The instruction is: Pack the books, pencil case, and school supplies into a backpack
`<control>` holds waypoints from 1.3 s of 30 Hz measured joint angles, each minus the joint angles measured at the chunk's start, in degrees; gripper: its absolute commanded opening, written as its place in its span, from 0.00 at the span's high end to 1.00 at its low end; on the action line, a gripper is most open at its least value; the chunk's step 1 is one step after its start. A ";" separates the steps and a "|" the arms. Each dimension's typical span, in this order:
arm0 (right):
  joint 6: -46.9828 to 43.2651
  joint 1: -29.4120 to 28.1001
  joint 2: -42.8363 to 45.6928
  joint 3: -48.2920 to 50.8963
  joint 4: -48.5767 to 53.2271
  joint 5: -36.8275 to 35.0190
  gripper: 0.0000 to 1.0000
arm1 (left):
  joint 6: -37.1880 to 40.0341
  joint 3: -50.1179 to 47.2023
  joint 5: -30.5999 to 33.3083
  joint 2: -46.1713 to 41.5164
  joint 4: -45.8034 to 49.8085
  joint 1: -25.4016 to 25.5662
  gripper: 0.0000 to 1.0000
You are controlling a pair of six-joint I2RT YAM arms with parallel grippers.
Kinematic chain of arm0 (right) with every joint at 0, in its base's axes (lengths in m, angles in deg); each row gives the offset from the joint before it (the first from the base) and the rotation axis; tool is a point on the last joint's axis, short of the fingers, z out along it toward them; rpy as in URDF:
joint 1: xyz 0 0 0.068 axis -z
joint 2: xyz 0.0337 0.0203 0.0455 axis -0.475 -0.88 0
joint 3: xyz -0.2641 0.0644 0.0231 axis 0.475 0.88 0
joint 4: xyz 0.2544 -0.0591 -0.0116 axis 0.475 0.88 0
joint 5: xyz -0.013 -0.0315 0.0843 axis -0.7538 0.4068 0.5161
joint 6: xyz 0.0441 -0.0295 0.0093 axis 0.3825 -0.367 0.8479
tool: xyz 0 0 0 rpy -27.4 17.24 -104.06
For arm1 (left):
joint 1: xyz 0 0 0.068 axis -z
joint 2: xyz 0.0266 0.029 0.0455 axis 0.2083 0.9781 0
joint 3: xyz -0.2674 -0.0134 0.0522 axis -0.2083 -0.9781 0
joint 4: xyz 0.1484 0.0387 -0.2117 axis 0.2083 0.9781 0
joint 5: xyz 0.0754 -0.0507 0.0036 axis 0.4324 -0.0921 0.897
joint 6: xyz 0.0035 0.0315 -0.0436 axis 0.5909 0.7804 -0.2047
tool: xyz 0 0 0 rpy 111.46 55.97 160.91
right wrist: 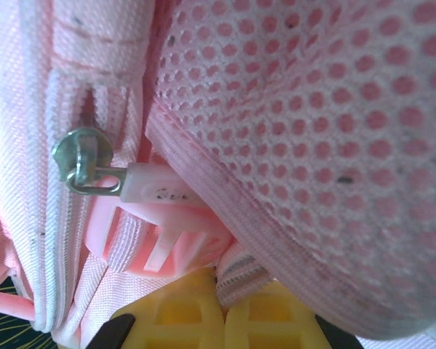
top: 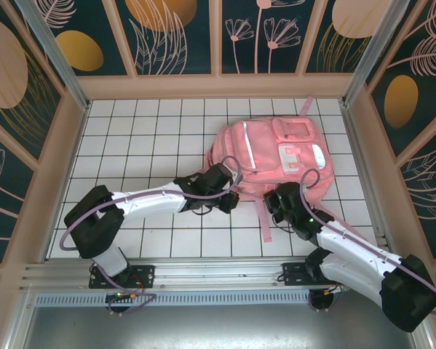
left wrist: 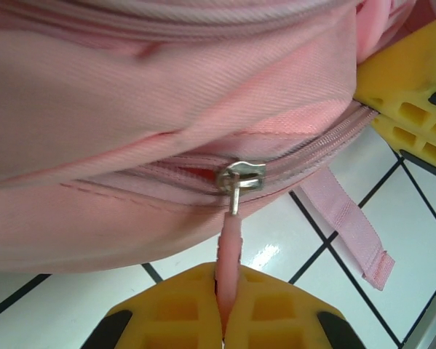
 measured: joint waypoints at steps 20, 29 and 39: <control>-20.83 5.84 -5.33 -9.86 13.35 5.29 0.60 | 0.00 -0.98 1.92 -0.02 0.81 -1.51 1.00; -26.60 5.77 2.19 -13.11 28.13 4.72 0.43 | -0.02 -0.96 2.58 -0.02 1.68 -1.60 1.00; -28.68 17.27 1.53 -19.82 41.20 -12.22 0.85 | -0.04 -1.31 2.54 -0.24 1.57 -1.57 1.00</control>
